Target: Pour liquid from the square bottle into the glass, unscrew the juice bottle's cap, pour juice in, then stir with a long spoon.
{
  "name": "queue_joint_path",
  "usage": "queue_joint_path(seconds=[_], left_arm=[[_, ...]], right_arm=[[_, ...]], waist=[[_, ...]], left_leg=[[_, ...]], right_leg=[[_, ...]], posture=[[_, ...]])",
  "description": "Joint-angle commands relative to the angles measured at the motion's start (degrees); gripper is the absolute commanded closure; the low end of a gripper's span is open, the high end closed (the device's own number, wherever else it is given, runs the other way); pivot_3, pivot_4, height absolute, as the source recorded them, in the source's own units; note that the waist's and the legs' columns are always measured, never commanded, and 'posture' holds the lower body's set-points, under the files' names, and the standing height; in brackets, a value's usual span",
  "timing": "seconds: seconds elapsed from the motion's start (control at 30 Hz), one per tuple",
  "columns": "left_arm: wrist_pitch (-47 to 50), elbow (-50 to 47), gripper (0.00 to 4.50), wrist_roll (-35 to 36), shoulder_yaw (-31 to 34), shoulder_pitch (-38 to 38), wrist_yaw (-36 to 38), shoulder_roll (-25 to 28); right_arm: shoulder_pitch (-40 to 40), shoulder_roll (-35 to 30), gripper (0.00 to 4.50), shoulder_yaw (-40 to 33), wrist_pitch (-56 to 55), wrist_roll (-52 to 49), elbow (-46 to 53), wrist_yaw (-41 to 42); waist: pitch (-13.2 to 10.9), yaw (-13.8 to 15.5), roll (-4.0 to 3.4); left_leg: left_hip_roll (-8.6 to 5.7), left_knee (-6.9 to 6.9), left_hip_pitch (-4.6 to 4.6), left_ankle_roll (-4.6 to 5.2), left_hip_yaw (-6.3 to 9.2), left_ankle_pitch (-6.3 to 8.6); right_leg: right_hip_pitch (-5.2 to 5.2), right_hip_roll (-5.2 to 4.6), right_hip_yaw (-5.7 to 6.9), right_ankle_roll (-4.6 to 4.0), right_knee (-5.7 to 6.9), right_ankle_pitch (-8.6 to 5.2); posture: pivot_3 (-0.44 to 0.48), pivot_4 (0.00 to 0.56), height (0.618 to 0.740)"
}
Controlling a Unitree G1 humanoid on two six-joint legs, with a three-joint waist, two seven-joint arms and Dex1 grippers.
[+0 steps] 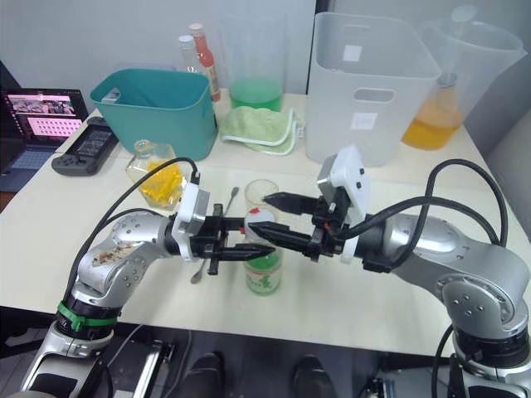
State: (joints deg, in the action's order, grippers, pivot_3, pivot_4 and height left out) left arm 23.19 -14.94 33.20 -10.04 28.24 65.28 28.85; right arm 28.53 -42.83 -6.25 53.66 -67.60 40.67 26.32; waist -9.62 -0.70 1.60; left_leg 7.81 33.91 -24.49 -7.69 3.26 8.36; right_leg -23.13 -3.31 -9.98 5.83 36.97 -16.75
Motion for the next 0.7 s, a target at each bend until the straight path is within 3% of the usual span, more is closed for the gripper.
queue_joint_path(seconds=[0.03, 0.1, 0.17, 0.23, 0.57, 0.7], left_arm=[[0.28, -0.20, 3.00, -1.70, -1.39, -1.08, -0.18, 0.33], [0.30, -0.52, 3.00, -1.81, -1.29, -1.26, -0.66, 0.36], [0.28, -0.70, 3.00, -1.87, -1.25, -1.34, -1.00, 0.36], [0.48, -0.91, 3.00, -1.72, -1.20, -1.38, -1.28, 0.37], [1.11, -1.93, 3.00, -1.28, -1.23, -1.86, -1.88, 0.53], [1.34, -1.88, 3.00, -1.24, -1.31, -1.61, -1.98, 0.39]], right_arm=[[0.67, -0.92, 3.47, 0.54, -0.11, -0.21, -0.10, 1.18], [0.90, -0.40, 4.09, 0.47, -0.97, -0.62, -0.91, 2.20], [1.09, 0.07, 3.95, 0.36, -1.52, -1.18, -1.66, 2.76], [1.44, 0.53, 3.46, 0.14, -1.80, -2.15, -2.43, 3.12], [3.16, -1.64, 0.04, -0.14, -0.64, -3.61, -2.73, 4.43], [2.35, -2.77, 0.01, 1.14, -1.69, -0.06, -1.44, 4.82]], waist=[[0.01, 0.00, 0.01], [0.03, -0.01, 0.03], [0.03, -0.02, 0.03], [0.03, -0.01, 0.03], [0.03, 0.04, 0.03], [0.03, -0.01, 0.03]], left_leg=[[0.00, 0.00, 0.01, 0.00, 0.00, 0.00], [0.00, 0.00, 0.02, 0.00, 0.00, 0.00], [0.00, 0.00, 0.02, 0.00, 0.00, 0.00], [0.00, 0.00, 0.02, 0.00, 0.00, 0.00], [0.00, -0.01, -0.02, 0.00, 0.00, 0.00], [0.00, -0.01, -0.01, 0.00, 0.00, 0.00]], right_leg=[[0.01, 0.00, 0.00, 0.00, 0.00, 0.00], [0.01, 0.00, 0.00, -0.01, 0.00, -0.01], [0.01, 0.00, 0.00, -0.01, 0.00, -0.01], [0.02, 0.00, 0.00, 0.00, 0.00, -0.01], [-0.01, 0.00, 0.00, 0.00, -0.01, 0.00], [-0.02, 0.00, 0.00, -0.01, -0.02, -0.01]], posture=[[0.000, 0.150, 0.733], [0.000, 0.150, 0.733], [0.000, 0.150, 0.733], [0.000, 0.150, 0.733], [0.000, 0.150, 0.733], [0.000, 0.150, 0.733]])
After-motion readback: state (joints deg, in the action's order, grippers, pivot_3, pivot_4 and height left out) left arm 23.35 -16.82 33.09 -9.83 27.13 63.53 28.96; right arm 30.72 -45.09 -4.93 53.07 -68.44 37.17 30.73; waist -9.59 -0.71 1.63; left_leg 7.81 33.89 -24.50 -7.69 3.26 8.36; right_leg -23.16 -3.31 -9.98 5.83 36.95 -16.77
